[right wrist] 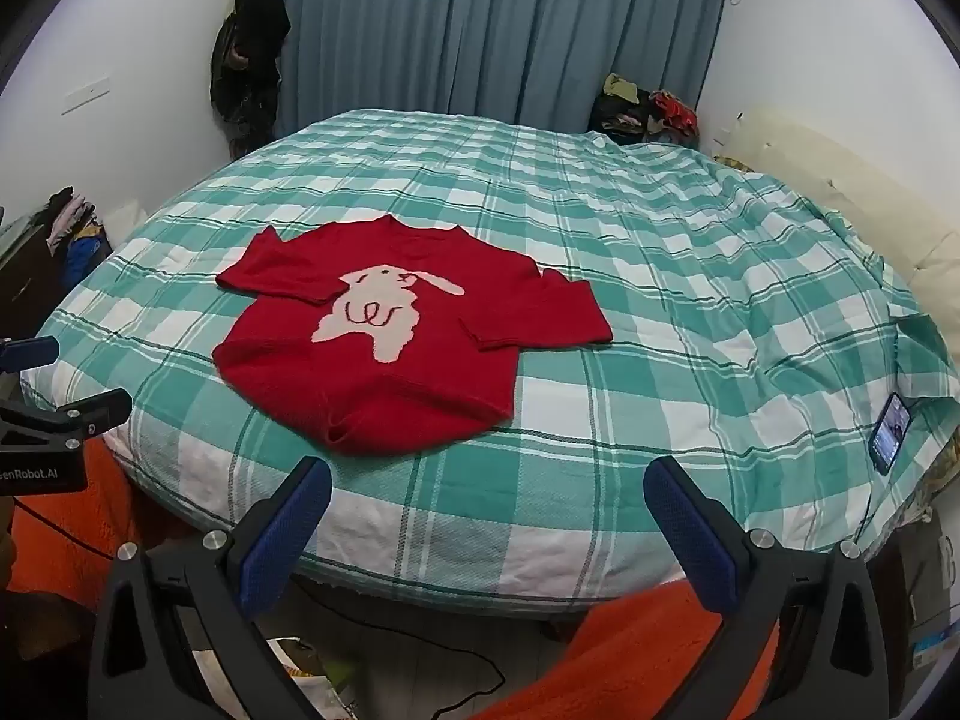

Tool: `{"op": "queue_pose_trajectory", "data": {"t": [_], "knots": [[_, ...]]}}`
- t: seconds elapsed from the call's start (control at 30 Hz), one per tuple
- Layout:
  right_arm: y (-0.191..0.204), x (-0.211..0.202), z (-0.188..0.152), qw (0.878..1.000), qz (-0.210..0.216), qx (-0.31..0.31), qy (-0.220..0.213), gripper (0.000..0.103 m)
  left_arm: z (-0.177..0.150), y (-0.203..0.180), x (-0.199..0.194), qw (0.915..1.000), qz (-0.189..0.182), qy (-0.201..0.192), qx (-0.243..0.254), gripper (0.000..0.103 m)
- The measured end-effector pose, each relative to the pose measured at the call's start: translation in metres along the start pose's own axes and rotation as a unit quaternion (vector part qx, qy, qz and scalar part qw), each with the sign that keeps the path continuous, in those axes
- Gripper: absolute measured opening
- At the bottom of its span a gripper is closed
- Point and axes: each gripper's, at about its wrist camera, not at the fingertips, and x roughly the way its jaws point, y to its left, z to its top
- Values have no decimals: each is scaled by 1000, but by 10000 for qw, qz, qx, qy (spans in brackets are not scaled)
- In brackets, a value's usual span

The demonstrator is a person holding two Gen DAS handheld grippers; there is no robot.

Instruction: Fold small clothes

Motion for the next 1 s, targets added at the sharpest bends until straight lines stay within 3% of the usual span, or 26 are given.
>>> {"op": "queue_pose_trajectory", "data": {"t": [0.67,1.0], "knots": [[6,-2,1,10000,-3,-54,29,103,-8,0,4,9997,-64,189,-111,102],[9,-2,0,9999,84,-121,7,103,-2,2,-1,9997,-167,99,-152,102]]}}
